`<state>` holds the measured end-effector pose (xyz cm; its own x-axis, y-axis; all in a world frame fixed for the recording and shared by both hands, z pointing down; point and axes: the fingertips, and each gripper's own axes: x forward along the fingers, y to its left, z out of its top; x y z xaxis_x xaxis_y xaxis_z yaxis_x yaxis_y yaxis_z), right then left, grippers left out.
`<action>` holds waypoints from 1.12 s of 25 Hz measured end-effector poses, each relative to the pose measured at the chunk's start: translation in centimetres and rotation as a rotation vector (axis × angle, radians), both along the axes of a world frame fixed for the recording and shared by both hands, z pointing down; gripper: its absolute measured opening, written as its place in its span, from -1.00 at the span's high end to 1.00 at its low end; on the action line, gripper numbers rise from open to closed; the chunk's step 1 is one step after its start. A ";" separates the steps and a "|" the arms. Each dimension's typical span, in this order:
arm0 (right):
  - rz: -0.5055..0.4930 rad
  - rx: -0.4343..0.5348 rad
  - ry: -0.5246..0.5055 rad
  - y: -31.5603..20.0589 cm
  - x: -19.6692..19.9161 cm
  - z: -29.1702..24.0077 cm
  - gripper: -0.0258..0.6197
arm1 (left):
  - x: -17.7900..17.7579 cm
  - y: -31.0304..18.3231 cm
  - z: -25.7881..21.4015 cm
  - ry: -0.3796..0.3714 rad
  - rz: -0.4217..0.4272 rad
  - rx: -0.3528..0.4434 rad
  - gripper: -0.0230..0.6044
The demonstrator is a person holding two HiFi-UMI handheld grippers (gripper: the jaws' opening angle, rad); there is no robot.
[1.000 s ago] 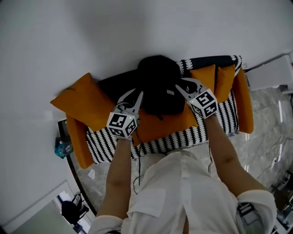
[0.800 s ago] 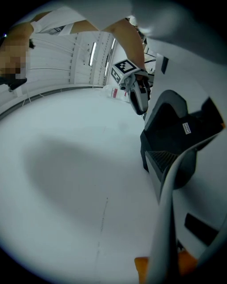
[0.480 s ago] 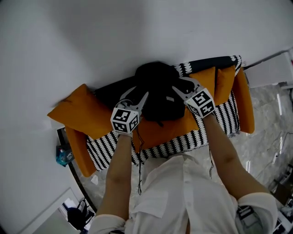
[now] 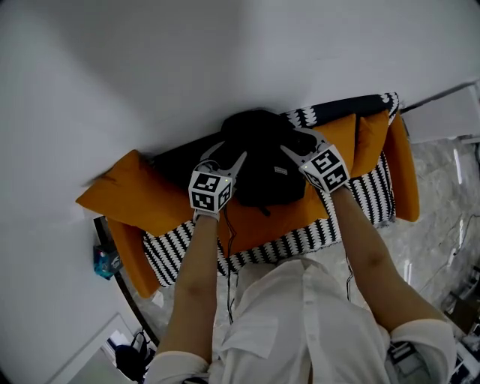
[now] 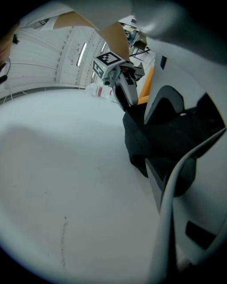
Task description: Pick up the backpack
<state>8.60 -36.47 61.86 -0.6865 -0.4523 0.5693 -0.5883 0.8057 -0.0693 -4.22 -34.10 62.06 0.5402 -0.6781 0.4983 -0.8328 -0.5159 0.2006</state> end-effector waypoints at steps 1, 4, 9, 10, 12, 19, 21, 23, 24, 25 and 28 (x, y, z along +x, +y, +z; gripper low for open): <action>0.002 -0.006 0.004 -0.1 0.0 0.3 0.31 | 0.0 -0.2 0.4 -0.002 0.003 -0.006 0.18; 0.008 -0.022 0.014 -0.6 0.0 1.2 0.30 | 0.1 -0.9 1.5 -0.011 0.012 -0.025 0.18; 0.005 -0.045 0.036 -1.0 -0.5 2.4 0.30 | 0.4 -1.8 3.1 -0.036 0.034 -0.056 0.18; -0.002 -0.050 0.042 -0.9 -0.7 2.7 0.31 | 0.5 -1.8 3.3 -0.040 0.035 -0.059 0.19; -0.012 -0.052 0.058 -0.7 -1.1 3.2 0.40 | 0.6 -2.0 3.5 -0.041 0.025 -0.059 0.21; 0.051 -0.080 -0.004 0.9 -1.2 4.0 0.72 | 0.3 -0.5 4.5 -0.032 -0.027 -0.076 0.54; 0.058 -0.091 -0.018 1.7 -1.1 4.0 0.74 | 0.5 0.3 4.7 -0.020 -0.036 -0.087 0.57; 0.066 -0.102 -0.029 2.4 -1.0 4.0 0.76 | 0.7 1.2 4.9 -0.013 -0.043 -0.096 0.59; 0.070 -0.108 -0.035 2.8 -1.0 4.1 0.77 | 0.8 1.6 5.0 -0.013 -0.044 -0.100 0.61; 0.074 -0.115 -0.040 3.2 -0.9 4.1 0.78 | 1.0 1.9 5.1 -0.016 -0.043 -0.103 0.62; 0.089 -0.136 -0.059 4.3 -0.6 4.3 0.79 | 1.4 3.0 5.1 -0.025 -0.036 -0.113 0.65</action>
